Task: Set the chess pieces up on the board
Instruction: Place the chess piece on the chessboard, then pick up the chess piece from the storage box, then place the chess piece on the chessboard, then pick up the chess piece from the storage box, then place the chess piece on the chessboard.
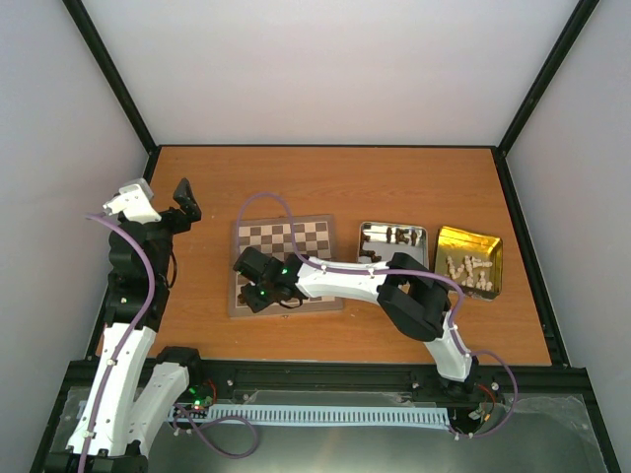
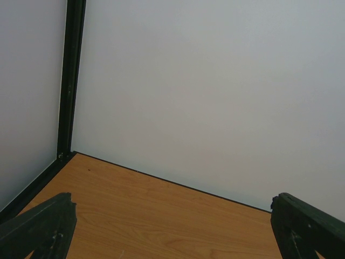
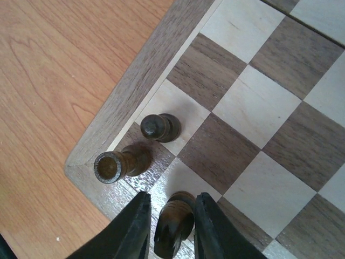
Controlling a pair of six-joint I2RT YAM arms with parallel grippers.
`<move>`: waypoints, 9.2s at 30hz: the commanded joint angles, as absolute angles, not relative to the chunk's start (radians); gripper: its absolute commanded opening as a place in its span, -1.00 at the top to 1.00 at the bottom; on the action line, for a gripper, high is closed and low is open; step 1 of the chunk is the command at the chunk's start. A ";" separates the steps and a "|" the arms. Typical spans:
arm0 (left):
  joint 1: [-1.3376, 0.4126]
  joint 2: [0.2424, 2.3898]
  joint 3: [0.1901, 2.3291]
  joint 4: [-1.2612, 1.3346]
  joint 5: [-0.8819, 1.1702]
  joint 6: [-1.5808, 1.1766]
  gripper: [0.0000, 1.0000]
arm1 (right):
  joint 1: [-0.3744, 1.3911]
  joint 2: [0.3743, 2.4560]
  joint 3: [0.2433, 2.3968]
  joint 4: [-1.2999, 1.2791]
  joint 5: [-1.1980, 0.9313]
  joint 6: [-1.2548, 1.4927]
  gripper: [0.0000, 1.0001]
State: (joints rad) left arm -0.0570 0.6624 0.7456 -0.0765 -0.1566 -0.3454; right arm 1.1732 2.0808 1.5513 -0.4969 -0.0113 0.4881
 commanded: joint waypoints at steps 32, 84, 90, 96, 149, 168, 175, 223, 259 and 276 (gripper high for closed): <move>-0.042 0.685 0.752 -0.065 -0.125 -0.350 -1.00 | 0.600 1.365 0.928 -0.569 0.329 0.659 0.10; -0.034 0.671 0.747 -0.069 -0.123 -0.353 -0.99 | 0.524 1.385 0.942 -0.497 0.090 0.567 0.85; -0.035 0.669 0.748 -0.069 -0.120 -0.354 -0.99 | 0.775 1.487 1.067 -0.495 0.095 0.579 0.84; -0.034 0.666 0.746 -0.071 -0.123 -0.353 -1.00 | 0.974 1.670 1.180 -0.467 0.043 0.581 0.84; -0.034 0.648 0.744 -0.072 -0.134 -0.350 -0.99 | 1.129 2.079 1.671 -0.546 0.024 0.534 0.28; -0.034 0.648 0.743 -0.070 -0.124 -0.351 -0.99 | 0.704 1.468 1.038 -0.586 0.378 0.726 0.24; -0.035 0.659 0.744 -0.066 -0.117 -0.353 -0.99 | 0.537 1.428 0.916 -0.547 0.265 0.677 0.22; -0.050 0.846 0.734 0.137 0.586 -0.373 -0.99 | 0.486 1.379 0.785 -0.160 0.133 0.403 0.73; -0.279 0.836 0.931 -0.328 -0.021 -0.264 -1.00 | 0.774 1.802 1.158 -0.620 -0.535 0.753 0.71; -0.279 0.806 0.850 -0.275 -0.073 -0.200 -0.99 | 0.775 1.907 1.282 -0.750 -0.598 0.843 0.43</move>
